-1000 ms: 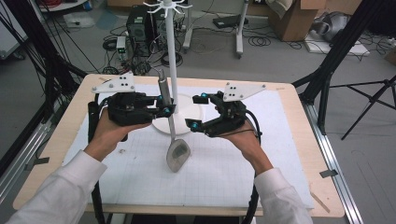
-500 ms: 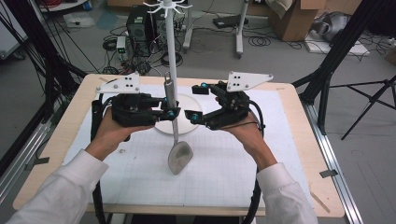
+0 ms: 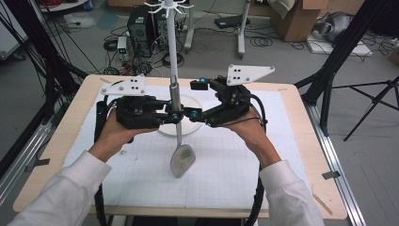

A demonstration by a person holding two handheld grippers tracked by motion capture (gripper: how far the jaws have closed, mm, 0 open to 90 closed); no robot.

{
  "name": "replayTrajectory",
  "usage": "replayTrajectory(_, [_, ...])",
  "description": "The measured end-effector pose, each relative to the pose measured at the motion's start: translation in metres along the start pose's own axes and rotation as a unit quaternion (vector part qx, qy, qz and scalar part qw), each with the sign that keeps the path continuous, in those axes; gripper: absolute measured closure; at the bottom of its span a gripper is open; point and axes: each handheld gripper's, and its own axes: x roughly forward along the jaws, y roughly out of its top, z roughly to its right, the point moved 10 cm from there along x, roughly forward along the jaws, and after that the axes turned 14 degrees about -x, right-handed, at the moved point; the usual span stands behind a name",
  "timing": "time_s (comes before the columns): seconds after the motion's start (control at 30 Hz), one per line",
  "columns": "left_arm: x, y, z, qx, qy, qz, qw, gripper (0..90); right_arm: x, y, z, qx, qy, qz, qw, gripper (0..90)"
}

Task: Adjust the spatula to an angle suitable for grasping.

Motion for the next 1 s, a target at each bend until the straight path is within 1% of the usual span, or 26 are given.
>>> replayTrajectory(0.13, [0.001,0.0,0.0,0.001,0.0,-0.002,1.0,73.0,0.004,0.003,-0.001,-0.003,0.006,0.005,1.0,16.1])
replayTrajectory(0.23, [0.002,-0.001,0.0,0.003,0.001,-0.003,1.0,73.0,0.007,0.005,-0.002,0.0,0.011,0.006,0.9999,17.6])
replayTrajectory(0.3, [0.002,-0.001,0.001,0.002,-0.001,-0.002,1.0,73.0,0.008,0.006,-0.003,-0.004,0.016,0.012,0.9998,21.9])
replayTrajectory(0.4, [0.003,-0.001,0.001,0.002,0.0,-0.003,1.0,73.0,0.009,0.008,-0.003,0.001,0.017,0.016,0.9997,25.8])
replayTrajectory(0.5, [0.004,-0.001,0.002,0.002,0.0,-0.002,1.0,73.0,0.01,0.009,-0.004,0.002,0.022,0.015,0.9996,33.3])
replayTrajectory(0.6, [0.006,-0.001,0.002,0.002,0.0,-0.002,1.0,73.0,0.011,0.009,-0.005,-0.002,0.024,0.013,0.9996,39.5])
replayTrajectory(0.63, [0.006,-0.001,0.002,0.003,0.001,-0.003,1.0,73.0,0.012,0.009,-0.005,-0.004,0.026,0.014,0.9996,40.6])
replayTrajectory(0.73, [0.007,-0.001,0.001,0.004,0.005,-0.004,1.0,73.0,0.013,0.009,-0.006,0.001,0.028,0.013,0.9995,43.6])
replayTrajectory(0.8, [0.008,0.0,0.001,0.003,0.01,-0.003,0.9999,73.0,0.014,0.009,-0.006,-0.003,0.026,0.012,0.9996,45.1])
replayTrajectory(0.93, [0.009,0.001,0.001,0.002,0.013,-0.004,0.9999,73.0,0.016,0.01,-0.007,0.0,0.027,0.013,0.9996,50.3])
replayTrajectory(1.0, [0.009,0.001,0.001,0.004,0.016,-0.003,0.9999,73.0,0.016,0.01,-0.006,-0.002,0.023,0.014,0.9996,53.1])
